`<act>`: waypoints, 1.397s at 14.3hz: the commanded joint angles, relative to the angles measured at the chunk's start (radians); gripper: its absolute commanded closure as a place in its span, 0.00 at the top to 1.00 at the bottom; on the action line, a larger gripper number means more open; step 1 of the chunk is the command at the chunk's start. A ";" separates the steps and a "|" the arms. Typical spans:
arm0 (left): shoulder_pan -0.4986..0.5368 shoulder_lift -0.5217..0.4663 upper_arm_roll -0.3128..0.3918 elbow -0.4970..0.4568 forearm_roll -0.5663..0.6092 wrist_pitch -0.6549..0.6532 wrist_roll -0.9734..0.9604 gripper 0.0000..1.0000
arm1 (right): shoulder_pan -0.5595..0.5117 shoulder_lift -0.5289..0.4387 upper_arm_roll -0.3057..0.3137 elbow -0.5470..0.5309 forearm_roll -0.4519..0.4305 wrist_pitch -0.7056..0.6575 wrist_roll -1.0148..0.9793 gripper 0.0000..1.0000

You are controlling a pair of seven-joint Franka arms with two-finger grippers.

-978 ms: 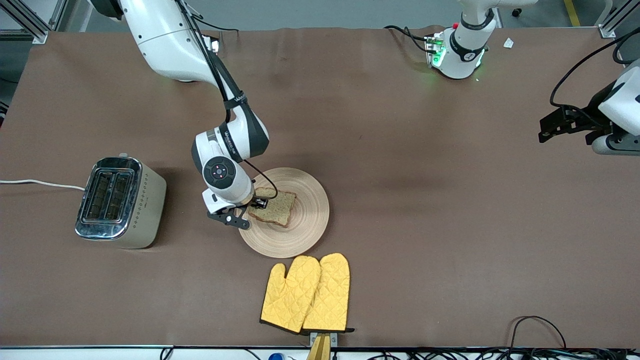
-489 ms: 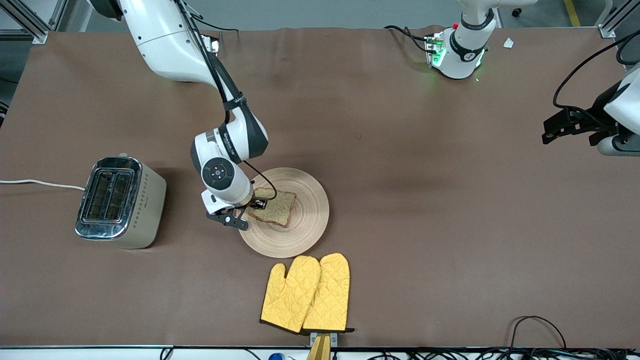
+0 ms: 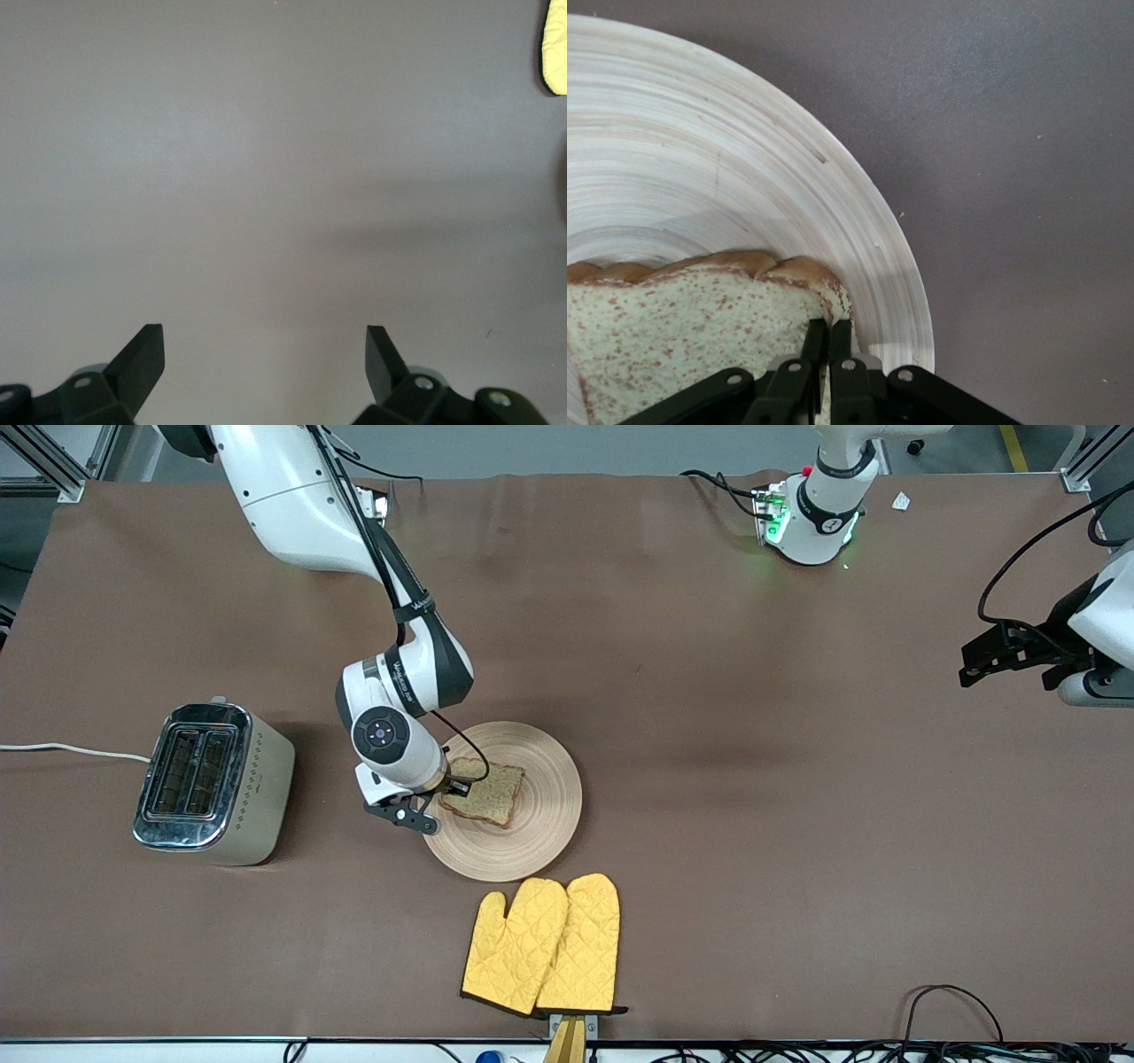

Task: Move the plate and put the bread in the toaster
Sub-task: 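Lift the bread and carry it above the toaster slot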

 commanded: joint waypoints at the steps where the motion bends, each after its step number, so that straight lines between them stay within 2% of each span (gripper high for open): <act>1: -0.001 -0.009 -0.001 -0.012 -0.015 0.013 -0.008 1.00 | -0.009 0.015 0.009 -0.007 0.022 0.027 -0.005 0.01; 6: 0.002 -0.011 -0.001 -0.010 -0.015 0.013 -0.004 1.00 | -0.007 -0.002 0.008 0.011 0.021 -0.015 -0.010 0.00; 15: 0.002 -0.011 -0.001 -0.010 -0.014 0.007 -0.006 1.00 | -0.013 -0.149 -0.015 0.325 0.004 -0.615 0.001 0.00; 16: 0.002 -0.011 -0.001 -0.010 -0.014 0.007 -0.004 1.00 | -0.012 -0.151 -0.034 0.354 -0.028 -0.671 -0.008 0.00; 18: 0.003 -0.011 -0.001 -0.010 -0.014 0.006 -0.001 1.00 | -0.012 -0.151 -0.031 0.414 -0.213 -0.773 -0.076 0.00; 20: 0.003 -0.012 0.000 -0.010 -0.014 0.004 0.002 1.00 | -0.012 -0.151 -0.038 0.436 -0.353 -0.837 -0.214 0.00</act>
